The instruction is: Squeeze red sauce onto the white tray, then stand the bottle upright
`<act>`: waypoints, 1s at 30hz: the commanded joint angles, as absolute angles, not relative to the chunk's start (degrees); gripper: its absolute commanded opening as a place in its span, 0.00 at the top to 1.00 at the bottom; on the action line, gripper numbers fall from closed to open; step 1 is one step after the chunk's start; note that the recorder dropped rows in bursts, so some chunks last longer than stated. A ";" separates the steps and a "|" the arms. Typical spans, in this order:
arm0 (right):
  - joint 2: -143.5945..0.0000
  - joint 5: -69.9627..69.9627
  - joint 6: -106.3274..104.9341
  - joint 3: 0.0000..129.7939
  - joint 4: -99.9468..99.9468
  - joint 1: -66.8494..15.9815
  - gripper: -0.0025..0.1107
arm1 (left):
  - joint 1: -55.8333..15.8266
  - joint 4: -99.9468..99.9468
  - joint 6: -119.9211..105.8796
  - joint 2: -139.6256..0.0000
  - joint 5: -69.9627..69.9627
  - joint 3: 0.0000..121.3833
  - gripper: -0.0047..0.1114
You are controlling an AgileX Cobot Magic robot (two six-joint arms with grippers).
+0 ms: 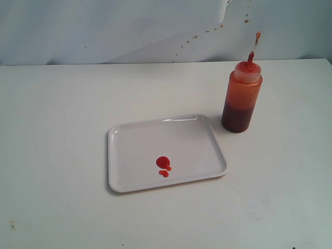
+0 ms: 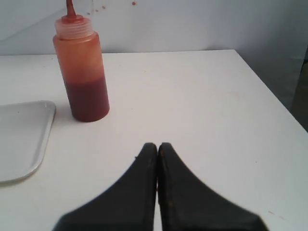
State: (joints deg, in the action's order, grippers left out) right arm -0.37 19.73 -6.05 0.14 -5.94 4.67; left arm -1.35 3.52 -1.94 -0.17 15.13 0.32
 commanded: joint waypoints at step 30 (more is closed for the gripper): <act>0.00 20.07 -7.82 0.00 -7.39 0.00 0.98 | -1.64 3.46 -2.01 0.00 15.21 0.00 0.96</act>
State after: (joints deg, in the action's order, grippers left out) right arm -0.37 19.81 -6.90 0.14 -8.33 0.06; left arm -1.35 3.52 -2.06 -0.17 15.13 0.32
